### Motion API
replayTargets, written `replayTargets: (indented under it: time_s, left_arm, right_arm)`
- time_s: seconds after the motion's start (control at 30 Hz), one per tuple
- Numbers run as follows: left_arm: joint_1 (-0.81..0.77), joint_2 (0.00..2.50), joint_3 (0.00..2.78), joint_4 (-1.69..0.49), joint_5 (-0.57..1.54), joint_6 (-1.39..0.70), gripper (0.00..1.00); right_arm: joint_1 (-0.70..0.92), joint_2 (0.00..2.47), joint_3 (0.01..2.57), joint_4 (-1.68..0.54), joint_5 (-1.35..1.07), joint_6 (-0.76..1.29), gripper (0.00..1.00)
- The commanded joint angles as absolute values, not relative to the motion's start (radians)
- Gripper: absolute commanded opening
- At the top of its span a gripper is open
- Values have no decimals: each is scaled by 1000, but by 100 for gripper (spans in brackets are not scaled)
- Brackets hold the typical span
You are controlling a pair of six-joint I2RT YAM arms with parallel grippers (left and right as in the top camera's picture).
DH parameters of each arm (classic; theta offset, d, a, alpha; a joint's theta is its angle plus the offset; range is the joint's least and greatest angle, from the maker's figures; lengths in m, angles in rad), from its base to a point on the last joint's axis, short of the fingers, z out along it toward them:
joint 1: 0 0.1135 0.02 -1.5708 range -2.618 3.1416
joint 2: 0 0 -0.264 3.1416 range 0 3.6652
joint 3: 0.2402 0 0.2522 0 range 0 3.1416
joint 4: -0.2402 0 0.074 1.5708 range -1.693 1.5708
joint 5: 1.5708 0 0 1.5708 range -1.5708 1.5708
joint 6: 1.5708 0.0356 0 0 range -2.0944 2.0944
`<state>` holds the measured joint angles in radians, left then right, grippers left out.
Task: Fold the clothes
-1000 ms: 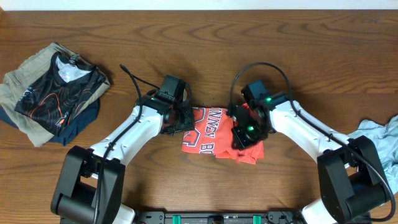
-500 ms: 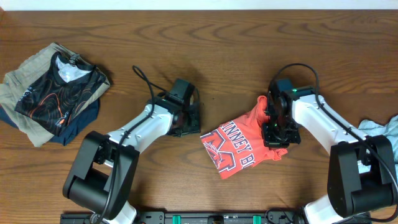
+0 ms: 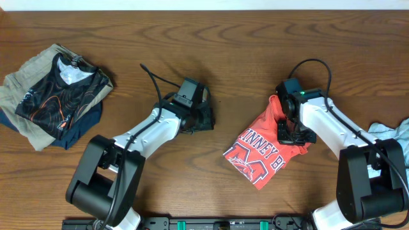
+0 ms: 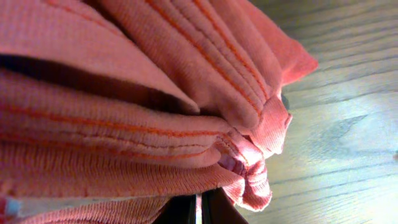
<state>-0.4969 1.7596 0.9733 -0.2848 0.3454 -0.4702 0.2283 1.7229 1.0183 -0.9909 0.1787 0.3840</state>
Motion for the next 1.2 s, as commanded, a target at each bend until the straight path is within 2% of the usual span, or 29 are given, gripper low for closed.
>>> replayTargets:
  time_s: [0.0,0.13,0.23,0.37,0.47,0.53,0.67,0.77,0.87,0.93,1.03,1.17]
  left_arm:
    - [-538,1750,986,-282,378,-453,48]
    - [-580,1758,983,-284,378,-454,48]
    - [-588,1758,983,-284,378,-458,48]
    - [-588,1758,983,-278,377,-457,49]
    - [-584,1758,983,-267,377,-457,54]
    - [-575,1758,983,-258,377,-457,57]
    - [-547,1758,983,-228,423,-457,67]
    - [-529,1758,983,-173,521,-456,73]
    - [-527,1758,983,-120,564,-456,79]
    - [-528,1758,983,-97,569,-456,82]
    - [-528,1768,983,-64,570,-456,85]
    - [-528,1806,983,0,619,-457,87]
  right_arm:
    - [215,1706,1013,-955,234,411,5]
    - [217,1706,1013,-795,221,377,9]
    - [229,1707,1013,-635,80,228,10]
    - [253,1707,1013,-512,-72,149,17]
    - [268,1707,1014,-514,-64,147,19]
    - [267,1705,1015,-551,7,149,17]
    - [245,1665,1028,-650,197,223,24]
    - [221,1591,1034,-676,221,219,34]
    - [205,1497,1034,-677,221,211,55]
    - [202,1432,1034,-677,220,212,65]
    - [202,1357,1034,-688,195,212,71]
    - [202,1304,1034,-720,167,212,72]
